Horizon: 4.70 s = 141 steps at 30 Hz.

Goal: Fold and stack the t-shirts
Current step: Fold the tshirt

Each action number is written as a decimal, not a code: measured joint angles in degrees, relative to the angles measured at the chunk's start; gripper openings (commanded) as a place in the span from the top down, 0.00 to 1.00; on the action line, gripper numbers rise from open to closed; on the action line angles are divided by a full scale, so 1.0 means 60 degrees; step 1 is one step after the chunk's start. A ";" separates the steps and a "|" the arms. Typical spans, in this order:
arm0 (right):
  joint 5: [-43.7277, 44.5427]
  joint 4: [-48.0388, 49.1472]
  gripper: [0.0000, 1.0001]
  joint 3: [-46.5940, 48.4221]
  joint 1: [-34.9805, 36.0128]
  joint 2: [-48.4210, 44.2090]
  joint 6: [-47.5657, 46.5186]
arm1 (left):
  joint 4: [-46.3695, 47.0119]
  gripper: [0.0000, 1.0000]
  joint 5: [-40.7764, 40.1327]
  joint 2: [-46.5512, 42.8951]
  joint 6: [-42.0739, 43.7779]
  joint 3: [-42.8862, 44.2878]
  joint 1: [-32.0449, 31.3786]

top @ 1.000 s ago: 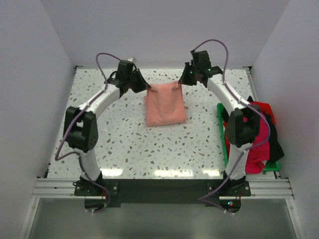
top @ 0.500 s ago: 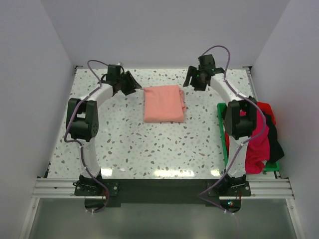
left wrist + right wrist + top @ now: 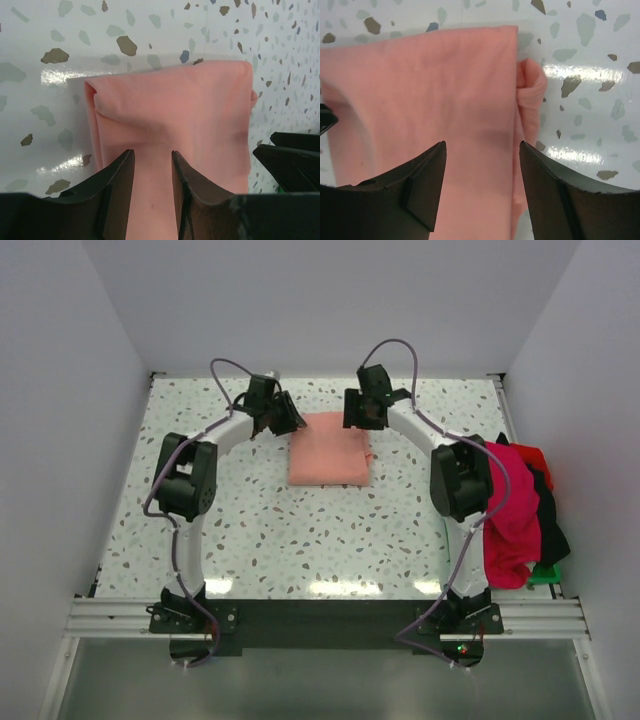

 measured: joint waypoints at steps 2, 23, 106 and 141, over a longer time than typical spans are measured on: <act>0.0204 0.0047 0.37 0.0280 -0.0076 0.0455 -0.0131 | -0.0047 0.60 -0.0186 0.0321 0.0025 0.0244 0.0007; 0.0685 0.0754 0.48 0.2710 -0.0244 0.2918 -0.0291 | -0.0280 0.61 -0.1355 0.0827 0.0525 0.1271 0.0175; -0.0823 0.1810 1.00 -0.3825 -0.0051 -0.0874 0.0747 | 0.0335 0.62 -0.4750 -0.6182 -0.2047 -0.7854 -0.3552; -0.1144 0.0991 1.00 -0.3089 0.0055 -0.1158 0.0353 | -0.0015 0.81 -0.3650 -0.2973 -0.0645 -0.4098 -0.1373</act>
